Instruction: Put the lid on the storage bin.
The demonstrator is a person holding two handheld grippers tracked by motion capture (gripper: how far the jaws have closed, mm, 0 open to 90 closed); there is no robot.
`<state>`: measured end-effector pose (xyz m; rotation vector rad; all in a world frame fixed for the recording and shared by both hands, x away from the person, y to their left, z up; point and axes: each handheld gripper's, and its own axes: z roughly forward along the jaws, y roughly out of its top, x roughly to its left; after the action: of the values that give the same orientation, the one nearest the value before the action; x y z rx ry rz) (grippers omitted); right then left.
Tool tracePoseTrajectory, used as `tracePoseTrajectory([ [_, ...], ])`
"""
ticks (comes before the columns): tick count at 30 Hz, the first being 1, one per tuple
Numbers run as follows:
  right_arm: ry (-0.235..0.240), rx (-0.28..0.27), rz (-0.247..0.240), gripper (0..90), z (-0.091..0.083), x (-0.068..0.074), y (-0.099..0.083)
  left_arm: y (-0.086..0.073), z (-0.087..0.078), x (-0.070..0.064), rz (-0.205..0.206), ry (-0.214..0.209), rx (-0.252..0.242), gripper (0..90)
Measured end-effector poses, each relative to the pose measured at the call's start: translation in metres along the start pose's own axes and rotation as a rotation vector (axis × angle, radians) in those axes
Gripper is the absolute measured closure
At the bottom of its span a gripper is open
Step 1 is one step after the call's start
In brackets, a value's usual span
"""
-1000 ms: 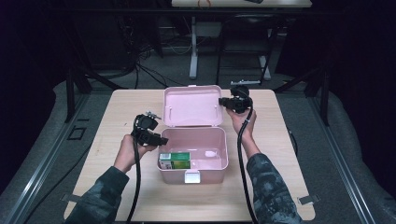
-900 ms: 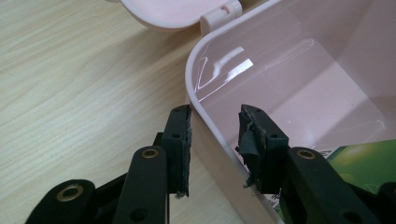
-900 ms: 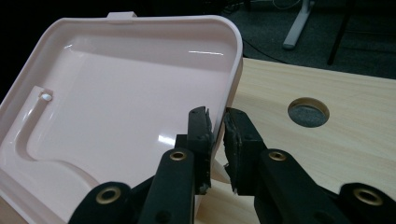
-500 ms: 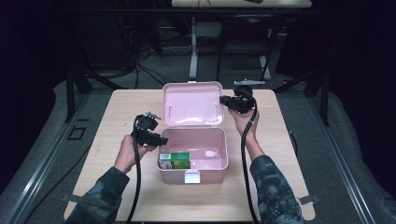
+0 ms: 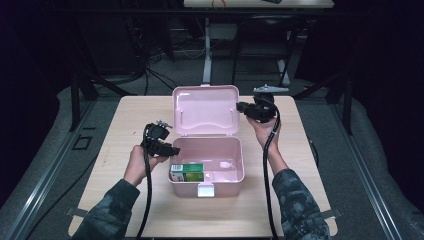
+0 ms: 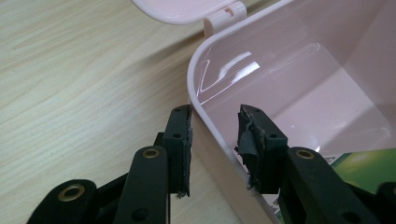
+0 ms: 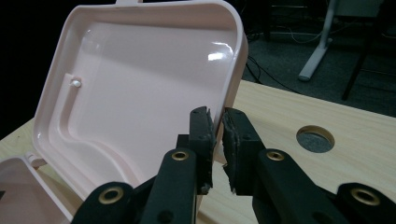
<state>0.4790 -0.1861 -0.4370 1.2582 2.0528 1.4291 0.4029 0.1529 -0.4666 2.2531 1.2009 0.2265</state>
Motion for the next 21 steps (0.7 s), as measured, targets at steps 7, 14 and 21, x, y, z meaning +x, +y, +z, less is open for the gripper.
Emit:
tracePoseTrajectory([
  [7, 0.023, 0.010, -0.060, 82.3, -0.005, 0.009, 0.000, 0.000, 0.001, -0.003, -0.001, -0.012, -0.007, 72.2],
  [14, 0.023, 0.020, -0.061, 83.2, -0.002, 0.013, -0.001, -0.003, 0.003, -0.006, 0.012, -0.015, -0.017, 77.1],
  [21, 0.001, 0.045, -0.118, 90.0, 0.000, 0.021, 0.001, -0.001, 0.005, -0.005, 0.020, -0.009, -0.019, 77.2],
])
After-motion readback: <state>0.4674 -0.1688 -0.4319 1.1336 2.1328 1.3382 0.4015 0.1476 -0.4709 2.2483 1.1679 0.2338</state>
